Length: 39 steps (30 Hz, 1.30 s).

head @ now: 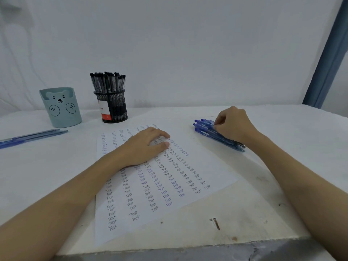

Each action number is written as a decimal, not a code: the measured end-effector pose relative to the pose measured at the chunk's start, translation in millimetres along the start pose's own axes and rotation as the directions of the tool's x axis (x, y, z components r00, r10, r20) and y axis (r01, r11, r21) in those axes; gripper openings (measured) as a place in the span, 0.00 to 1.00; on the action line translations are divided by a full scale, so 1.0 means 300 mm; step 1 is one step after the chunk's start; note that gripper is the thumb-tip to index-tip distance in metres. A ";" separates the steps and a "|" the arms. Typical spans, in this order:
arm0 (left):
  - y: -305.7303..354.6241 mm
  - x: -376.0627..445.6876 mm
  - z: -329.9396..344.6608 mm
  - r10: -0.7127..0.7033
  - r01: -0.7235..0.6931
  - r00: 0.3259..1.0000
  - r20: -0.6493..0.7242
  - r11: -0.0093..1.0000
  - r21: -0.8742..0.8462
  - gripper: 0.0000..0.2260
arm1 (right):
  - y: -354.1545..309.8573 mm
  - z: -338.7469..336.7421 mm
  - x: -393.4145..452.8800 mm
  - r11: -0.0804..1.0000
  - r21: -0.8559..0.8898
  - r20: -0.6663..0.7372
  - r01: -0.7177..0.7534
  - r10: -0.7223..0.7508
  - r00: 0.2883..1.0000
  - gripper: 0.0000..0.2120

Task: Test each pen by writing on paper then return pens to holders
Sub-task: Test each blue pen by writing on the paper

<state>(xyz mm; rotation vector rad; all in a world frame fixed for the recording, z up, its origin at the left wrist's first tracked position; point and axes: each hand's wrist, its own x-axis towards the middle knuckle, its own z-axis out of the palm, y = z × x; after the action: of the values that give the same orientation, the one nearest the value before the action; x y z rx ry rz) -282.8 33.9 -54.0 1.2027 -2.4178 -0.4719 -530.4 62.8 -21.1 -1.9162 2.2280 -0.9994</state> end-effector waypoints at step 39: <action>-0.510 -0.681 -0.418 -0.473 0.541 0.774 -0.422 0.840 0.050 0.13 | -1.144 0.646 -0.108 0.698 -0.060 0.393 0.713 -0.640 0.660 0.19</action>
<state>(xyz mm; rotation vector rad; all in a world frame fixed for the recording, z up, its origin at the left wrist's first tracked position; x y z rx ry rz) -5.4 96.5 -57.1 1.8449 -1.7952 -0.1411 -140.6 -3.8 -19.9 -2.8594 1.4514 -0.3745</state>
